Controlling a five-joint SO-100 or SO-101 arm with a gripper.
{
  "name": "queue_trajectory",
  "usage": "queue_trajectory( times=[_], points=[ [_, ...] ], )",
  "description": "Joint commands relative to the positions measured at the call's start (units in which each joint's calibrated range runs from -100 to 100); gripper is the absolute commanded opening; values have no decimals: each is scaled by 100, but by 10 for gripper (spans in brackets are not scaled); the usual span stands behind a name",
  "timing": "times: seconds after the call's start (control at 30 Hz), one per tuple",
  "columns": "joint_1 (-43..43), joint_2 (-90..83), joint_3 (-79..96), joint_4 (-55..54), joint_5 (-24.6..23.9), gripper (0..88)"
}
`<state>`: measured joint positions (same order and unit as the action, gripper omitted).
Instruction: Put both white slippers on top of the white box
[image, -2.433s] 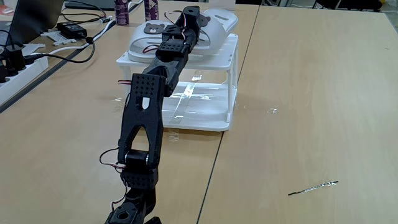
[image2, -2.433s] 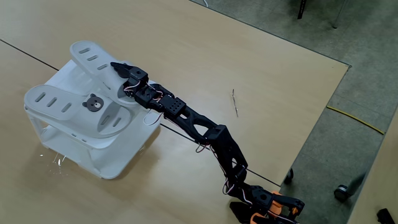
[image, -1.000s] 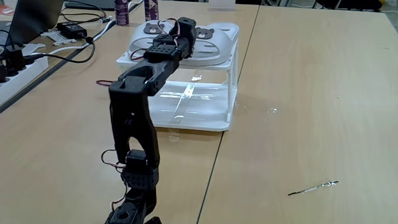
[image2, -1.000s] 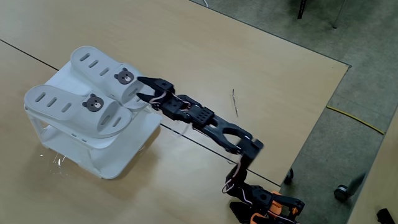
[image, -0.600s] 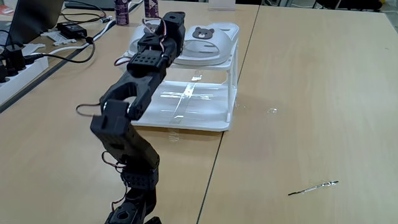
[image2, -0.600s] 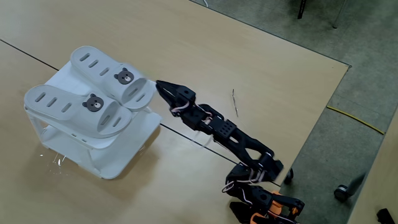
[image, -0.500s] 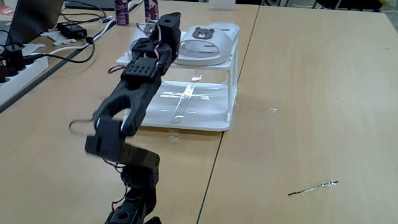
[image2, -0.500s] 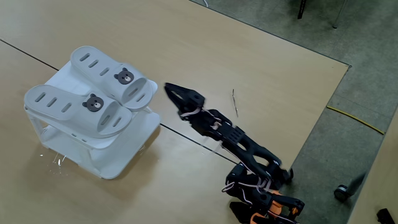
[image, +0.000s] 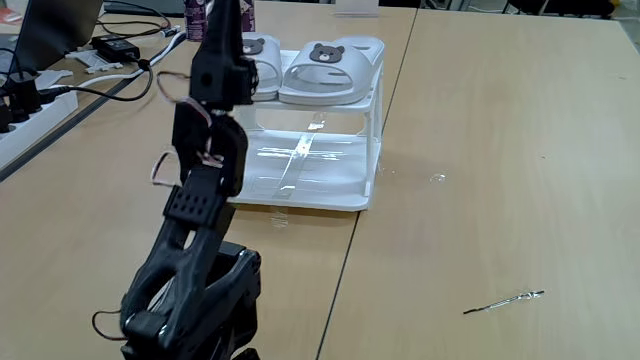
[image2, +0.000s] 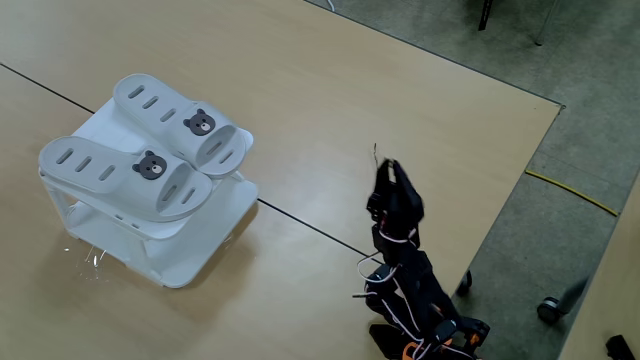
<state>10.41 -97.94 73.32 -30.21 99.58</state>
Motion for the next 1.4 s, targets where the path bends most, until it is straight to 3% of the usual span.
queue_trajectory(
  times=[0.0,0.4,0.63,1.37],
  points=[
    [242,-122,-300,-257,42,8],
    [-1148,-130,-182,-3122,42,8],
    [-1979,-114,2668,-6944,42,8],
    [-2077,-105,2623,-6927,42,8]
  ],
)
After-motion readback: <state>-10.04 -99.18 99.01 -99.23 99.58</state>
